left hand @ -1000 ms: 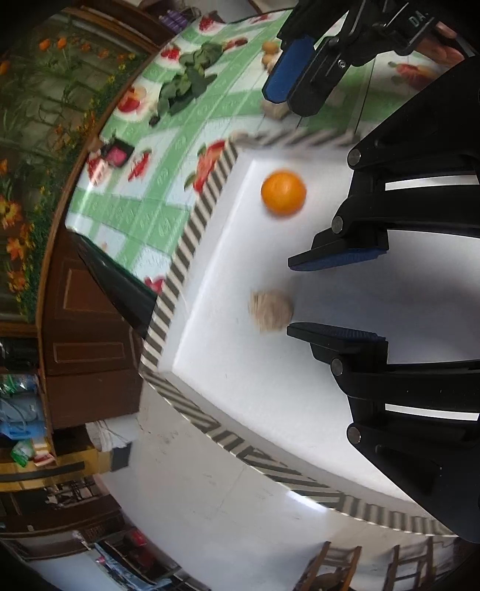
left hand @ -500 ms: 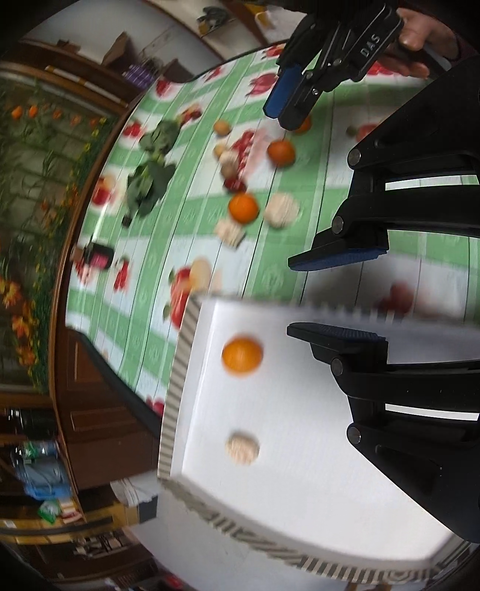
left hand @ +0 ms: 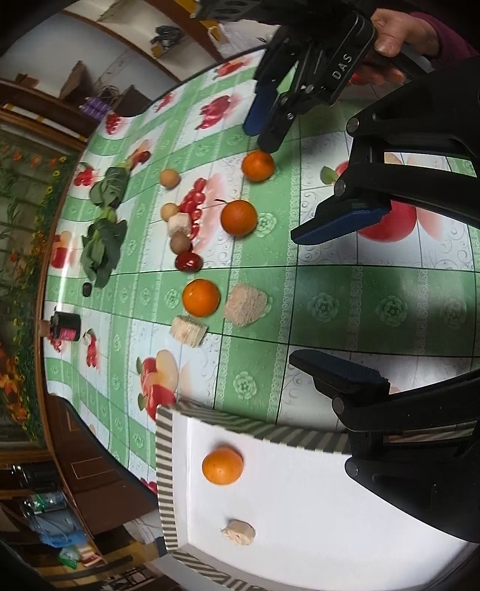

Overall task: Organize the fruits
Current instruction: 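Grasp the brown bread cube with the left gripper while the right gripper grasps an orange, then carry the bread cube and orange into the white tray and open both grippers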

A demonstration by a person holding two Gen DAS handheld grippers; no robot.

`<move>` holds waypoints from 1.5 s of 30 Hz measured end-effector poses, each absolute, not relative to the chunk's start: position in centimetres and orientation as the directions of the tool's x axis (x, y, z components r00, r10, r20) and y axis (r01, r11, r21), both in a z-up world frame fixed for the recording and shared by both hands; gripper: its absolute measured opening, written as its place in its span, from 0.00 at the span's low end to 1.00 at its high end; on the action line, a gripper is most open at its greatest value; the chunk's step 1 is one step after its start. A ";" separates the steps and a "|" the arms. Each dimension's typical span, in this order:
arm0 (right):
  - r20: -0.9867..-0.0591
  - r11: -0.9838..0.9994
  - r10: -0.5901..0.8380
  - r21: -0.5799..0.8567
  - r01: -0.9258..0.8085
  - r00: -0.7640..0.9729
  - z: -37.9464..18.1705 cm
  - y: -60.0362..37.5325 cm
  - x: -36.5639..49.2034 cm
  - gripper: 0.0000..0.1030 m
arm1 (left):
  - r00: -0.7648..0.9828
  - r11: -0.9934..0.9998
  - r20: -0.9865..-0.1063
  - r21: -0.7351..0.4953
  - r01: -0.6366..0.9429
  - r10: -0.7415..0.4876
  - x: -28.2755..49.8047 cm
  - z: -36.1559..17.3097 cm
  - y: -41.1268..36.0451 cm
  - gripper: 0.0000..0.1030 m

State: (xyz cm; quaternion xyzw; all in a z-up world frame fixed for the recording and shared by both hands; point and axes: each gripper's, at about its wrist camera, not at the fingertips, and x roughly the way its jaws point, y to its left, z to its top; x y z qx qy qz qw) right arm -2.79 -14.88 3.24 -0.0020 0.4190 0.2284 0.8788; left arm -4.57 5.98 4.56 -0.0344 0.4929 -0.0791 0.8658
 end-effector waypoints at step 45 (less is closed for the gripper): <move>-0.711 0.809 0.508 0.202 -0.552 0.486 4.1 -9.2 -3.7 0.29 | 0.581 0.991 -0.804 -0.117 0.059 -0.129 -5.2 6.4 10.6 0.30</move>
